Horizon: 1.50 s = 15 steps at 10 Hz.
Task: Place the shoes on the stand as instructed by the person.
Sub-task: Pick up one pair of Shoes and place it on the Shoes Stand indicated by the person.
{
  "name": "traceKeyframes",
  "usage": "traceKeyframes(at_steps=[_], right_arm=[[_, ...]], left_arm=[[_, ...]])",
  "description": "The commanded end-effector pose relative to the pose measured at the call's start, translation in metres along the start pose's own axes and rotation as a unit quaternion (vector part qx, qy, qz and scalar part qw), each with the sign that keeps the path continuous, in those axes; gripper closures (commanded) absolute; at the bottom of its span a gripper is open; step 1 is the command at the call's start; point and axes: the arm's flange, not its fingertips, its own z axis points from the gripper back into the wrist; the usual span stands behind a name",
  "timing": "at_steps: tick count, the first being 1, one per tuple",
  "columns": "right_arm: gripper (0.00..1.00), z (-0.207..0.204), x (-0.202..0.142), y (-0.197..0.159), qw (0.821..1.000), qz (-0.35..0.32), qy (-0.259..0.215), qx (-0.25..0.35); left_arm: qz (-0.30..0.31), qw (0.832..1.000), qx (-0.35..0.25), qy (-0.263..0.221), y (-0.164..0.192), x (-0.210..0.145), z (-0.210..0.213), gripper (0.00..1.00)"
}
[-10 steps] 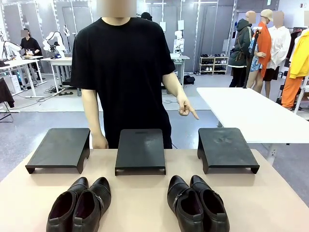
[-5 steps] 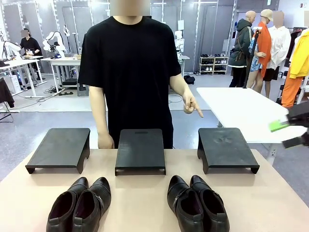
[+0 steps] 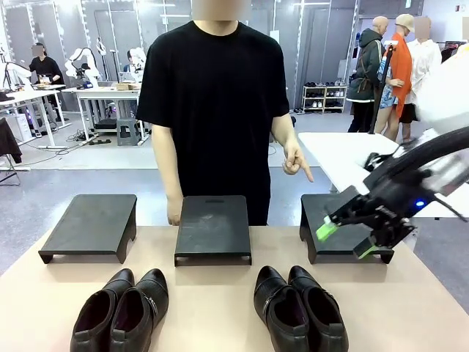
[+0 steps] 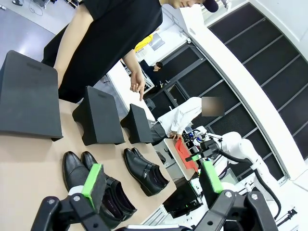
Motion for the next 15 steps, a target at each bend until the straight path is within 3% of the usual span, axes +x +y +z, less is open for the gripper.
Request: traceKeyframes(at_steps=[1,3,7,15], right_arm=[[0.00,-0.030,0.014,0.012,0.997,-0.029,0.033,-0.070],[0.00,-0.071,0.015,0.016,0.992,-0.040,0.066,-0.098],[0.00,-0.129,0.018,0.002,0.981,-0.049,0.076,-0.175],[0.00,-0.184,0.024,0.006,0.967,-0.027,0.088,-0.236]], left_arm=[[-0.007,1.000,-0.006,0.002,0.000,0.000,0.001,0.00],[-0.007,1.000,-0.006,0.002,0.000,0.000,0.001,0.00],[-0.007,1.000,-0.006,0.002,0.000,0.000,0.001,0.00],[-0.007,1.000,-0.006,0.002,0.000,0.000,0.001,0.00]])
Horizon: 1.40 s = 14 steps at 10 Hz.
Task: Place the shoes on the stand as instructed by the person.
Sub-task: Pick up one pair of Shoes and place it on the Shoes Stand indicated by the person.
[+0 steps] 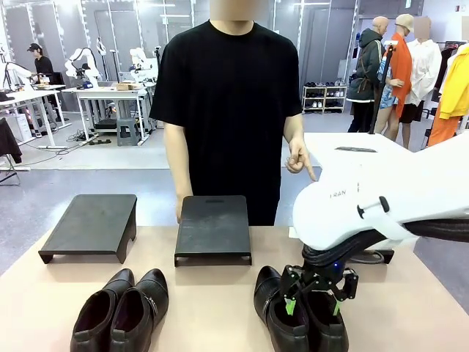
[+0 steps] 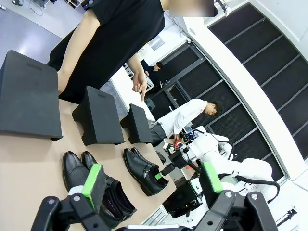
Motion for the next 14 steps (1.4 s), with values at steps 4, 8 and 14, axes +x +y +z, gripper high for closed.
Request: traceKeyframes(at_steps=[4,8,14], right_arm=[[0.47,-0.022,0.011,0.018,0.999,0.005,0.007,-0.044],[1.00,-0.026,0.012,0.021,0.998,0.005,0.011,-0.054],[1.00,-0.006,0.010,0.015,0.998,-0.003,-0.025,-0.065]], left_arm=[[-0.007,1.000,-0.006,0.002,0.000,0.000,0.001,0.00],[-0.007,1.000,-0.006,0.002,0.000,0.000,0.001,0.00],[-0.007,1.000,-0.006,0.002,0.000,0.000,0.001,0.00]])
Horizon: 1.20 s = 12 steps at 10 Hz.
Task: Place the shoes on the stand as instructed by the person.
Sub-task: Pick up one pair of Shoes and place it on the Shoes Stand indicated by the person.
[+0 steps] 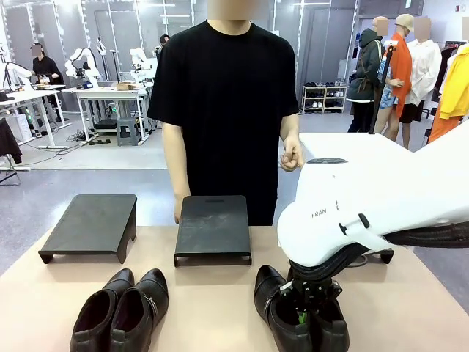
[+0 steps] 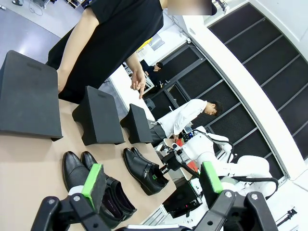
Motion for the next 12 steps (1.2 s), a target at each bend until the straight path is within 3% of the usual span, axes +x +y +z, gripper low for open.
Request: traceKeyframes(at_steps=[1,4,8,12], right_arm=[[1.00,0.029,-0.003,-0.007,0.998,-0.016,-0.053,-0.016],[1.00,0.098,-0.001,-0.046,0.992,0.019,-0.120,-0.043],[1.00,0.180,0.021,-0.129,0.985,0.037,-0.169,-0.014],[1.00,0.196,0.073,-0.173,0.977,0.047,-0.209,0.007]], left_arm=[[-0.007,1.000,-0.006,0.002,0.000,0.000,0.001,0.00],[-0.007,1.000,-0.006,0.002,0.000,0.000,0.001,0.00],[-0.007,1.000,-0.006,0.002,0.000,0.000,0.001,0.00],[-0.007,1.000,-0.006,0.002,0.000,0.000,0.001,0.00]])
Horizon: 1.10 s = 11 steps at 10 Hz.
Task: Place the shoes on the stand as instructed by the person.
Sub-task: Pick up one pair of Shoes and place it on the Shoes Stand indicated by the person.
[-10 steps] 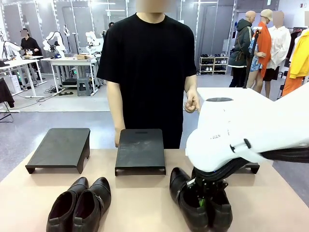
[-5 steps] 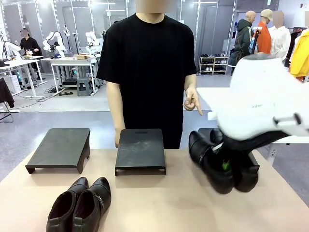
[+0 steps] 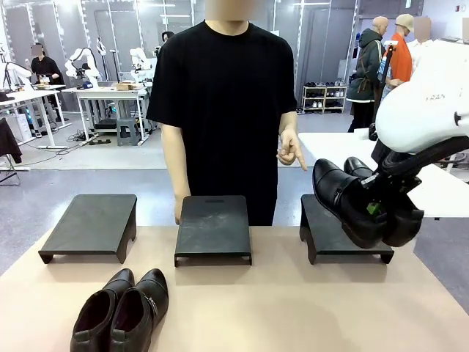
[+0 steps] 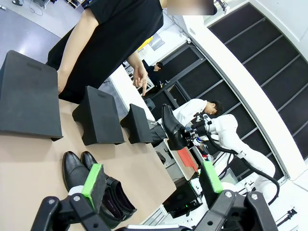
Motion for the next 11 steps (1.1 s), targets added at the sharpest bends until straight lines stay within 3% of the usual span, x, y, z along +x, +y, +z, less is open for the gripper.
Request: traceKeyframes(at_steps=[1,6,7,10,11], right_arm=[[1.00,-0.018,0.031,-0.007,1.000,0.006,-0.026,0.014],[1.00,-0.050,0.044,-0.010,0.998,-0.018,-0.060,0.017],[1.00,-0.061,0.040,-0.010,0.999,-0.012,-0.030,0.001],[1.00,-0.061,0.040,-0.010,0.999,-0.012,-0.030,0.001],[0.92,-0.068,0.036,-0.009,1.000,-0.015,-0.021,0.006]], left_arm=[[-0.007,1.000,-0.006,0.002,0.000,0.000,0.001,0.00],[-0.007,1.000,-0.006,0.002,0.000,0.000,0.001,0.00],[-0.007,1.000,-0.006,0.002,0.000,0.000,0.001,0.00],[-0.007,1.000,-0.006,0.002,0.000,0.000,0.001,0.00],[-0.007,1.000,-0.006,0.002,0.000,0.000,0.001,0.00]])
